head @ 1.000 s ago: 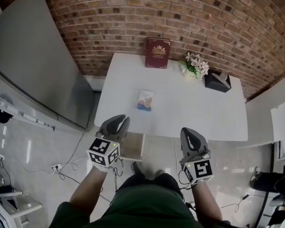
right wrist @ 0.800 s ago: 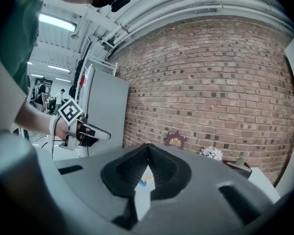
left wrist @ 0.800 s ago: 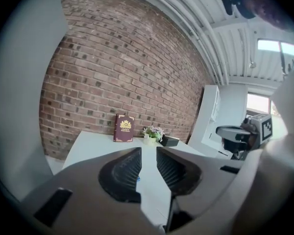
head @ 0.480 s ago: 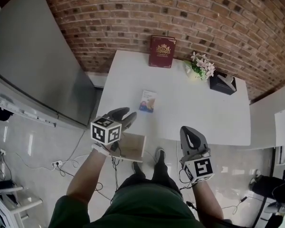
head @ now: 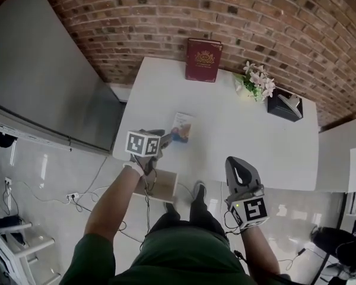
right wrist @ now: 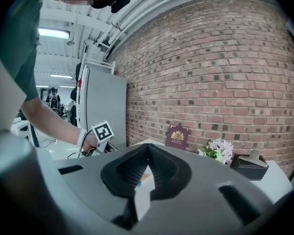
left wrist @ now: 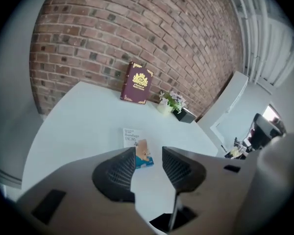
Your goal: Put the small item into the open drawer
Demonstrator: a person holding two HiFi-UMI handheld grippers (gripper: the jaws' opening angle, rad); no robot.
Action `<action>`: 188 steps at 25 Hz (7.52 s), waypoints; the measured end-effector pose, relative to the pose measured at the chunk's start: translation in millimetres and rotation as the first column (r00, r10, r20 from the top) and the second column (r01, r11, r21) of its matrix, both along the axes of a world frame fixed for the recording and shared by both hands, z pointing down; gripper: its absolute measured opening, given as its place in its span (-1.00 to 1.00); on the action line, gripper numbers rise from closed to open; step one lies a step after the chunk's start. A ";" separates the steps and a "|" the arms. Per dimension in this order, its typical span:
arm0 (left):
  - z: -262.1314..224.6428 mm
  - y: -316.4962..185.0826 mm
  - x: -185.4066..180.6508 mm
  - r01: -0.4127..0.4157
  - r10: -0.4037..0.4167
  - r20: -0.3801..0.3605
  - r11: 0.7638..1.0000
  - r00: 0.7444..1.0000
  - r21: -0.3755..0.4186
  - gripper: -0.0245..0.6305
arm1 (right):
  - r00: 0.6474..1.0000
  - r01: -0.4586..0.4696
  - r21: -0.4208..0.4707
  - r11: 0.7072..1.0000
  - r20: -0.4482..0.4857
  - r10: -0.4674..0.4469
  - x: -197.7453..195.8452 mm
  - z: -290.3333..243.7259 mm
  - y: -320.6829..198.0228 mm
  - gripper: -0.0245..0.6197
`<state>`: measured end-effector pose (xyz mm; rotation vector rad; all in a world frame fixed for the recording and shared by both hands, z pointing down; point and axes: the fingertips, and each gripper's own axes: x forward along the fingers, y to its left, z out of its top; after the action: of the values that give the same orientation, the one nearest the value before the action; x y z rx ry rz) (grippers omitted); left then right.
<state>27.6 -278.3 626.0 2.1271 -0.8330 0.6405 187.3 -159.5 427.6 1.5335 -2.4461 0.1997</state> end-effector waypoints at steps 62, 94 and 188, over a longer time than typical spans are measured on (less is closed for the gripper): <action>32.0 25.9 -25.2 0.214 -0.213 0.074 0.977 0.974 -0.008 -0.86 | 0.905 0.362 -0.139 0.922 0.288 -0.312 -3.2 74.6 -54.8 -0.91; 153.1 224.7 -187.4 0.323 -0.310 0.090 0.908 0.946 -0.268 -0.90 | 0.840 0.528 -0.255 0.810 0.297 -0.454 -182.9 101.5 2.4 -0.91; -452.4 155.2 -129.9 0.289 -0.608 -0.121 0.186 0.785 0.939 -0.90 | 0.838 0.452 0.624 0.637 -0.052 -0.544 -190.6 -242.7 -13.3 -0.92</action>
<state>-102.3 -123.1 173.6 2.4837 -2.4051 0.0415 -3.3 -172.8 184.9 0.9335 -3.1312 -0.6968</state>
